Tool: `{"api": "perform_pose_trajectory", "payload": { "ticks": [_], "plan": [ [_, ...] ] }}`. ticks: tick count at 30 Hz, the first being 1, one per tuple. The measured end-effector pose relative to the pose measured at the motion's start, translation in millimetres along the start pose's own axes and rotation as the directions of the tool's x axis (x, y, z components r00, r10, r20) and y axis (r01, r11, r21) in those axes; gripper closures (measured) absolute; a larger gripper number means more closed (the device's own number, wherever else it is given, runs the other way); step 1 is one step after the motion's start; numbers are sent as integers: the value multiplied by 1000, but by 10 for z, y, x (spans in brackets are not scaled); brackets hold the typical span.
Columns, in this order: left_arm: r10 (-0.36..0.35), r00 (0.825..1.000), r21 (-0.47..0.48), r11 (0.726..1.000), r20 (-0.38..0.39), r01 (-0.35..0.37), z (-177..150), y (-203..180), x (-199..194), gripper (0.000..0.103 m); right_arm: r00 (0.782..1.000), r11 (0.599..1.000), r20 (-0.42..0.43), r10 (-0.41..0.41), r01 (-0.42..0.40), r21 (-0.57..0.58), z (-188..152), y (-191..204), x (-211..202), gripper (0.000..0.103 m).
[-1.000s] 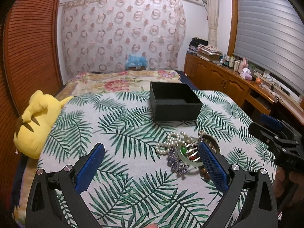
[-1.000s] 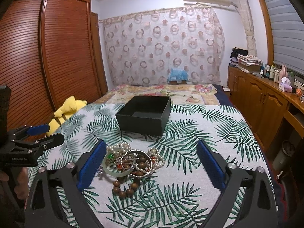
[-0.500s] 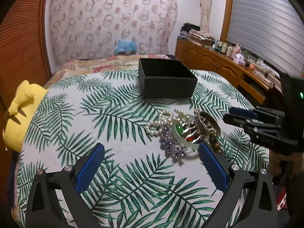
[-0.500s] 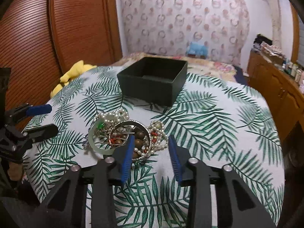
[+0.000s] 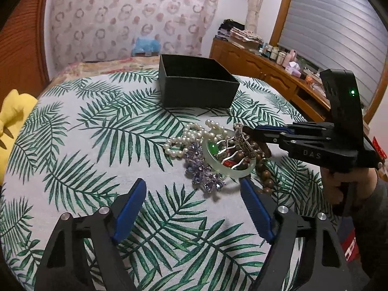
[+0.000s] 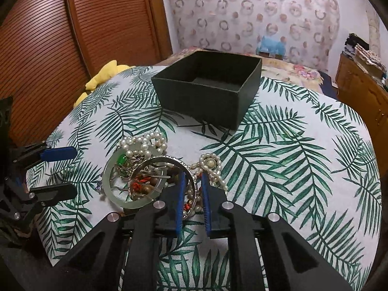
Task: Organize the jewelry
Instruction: 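Lower the left tool into the pile and close it on the pearl necklace, then lift the pearl necklace with the left tool and lower it into the black box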
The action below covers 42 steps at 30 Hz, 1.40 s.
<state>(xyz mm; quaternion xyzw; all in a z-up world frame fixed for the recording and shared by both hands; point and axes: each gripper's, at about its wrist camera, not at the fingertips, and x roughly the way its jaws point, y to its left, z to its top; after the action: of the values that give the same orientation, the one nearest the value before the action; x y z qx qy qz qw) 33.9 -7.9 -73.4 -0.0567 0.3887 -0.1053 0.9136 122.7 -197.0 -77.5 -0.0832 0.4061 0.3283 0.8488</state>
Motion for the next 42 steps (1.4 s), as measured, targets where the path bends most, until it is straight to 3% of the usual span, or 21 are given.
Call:
{"api": "perform_pose_trajectory", "payload": {
  "ticks": [6,7,21,30,33,42],
  "plan": [
    [-17,1000,1,1000,-11,17,69,16,77,31,1000,1000,6,4,-4,-18,-9,1,-18,98],
    [-18,1000,2,1000,-14,18,90,19,92,36,1000,1000,18,5,-5,-15,-17,-1,-54,99],
    [-56,998,51,997,-34,58,462,-7,384,53,992,1000,125,-3,3,-3,-18,-42,-424,99],
    [-74,996,75,994,-52,77,481,-27,496,78,993,1000,117,-7,6,8,-75,-85,-410,99],
    [-94,995,83,992,-30,96,504,-30,438,96,993,1000,117,-8,7,8,-82,-88,-413,99],
    [-97,993,103,991,66,90,721,-99,81,96,992,1000,121,-16,14,15,-81,-127,-450,99]
  ]
}}
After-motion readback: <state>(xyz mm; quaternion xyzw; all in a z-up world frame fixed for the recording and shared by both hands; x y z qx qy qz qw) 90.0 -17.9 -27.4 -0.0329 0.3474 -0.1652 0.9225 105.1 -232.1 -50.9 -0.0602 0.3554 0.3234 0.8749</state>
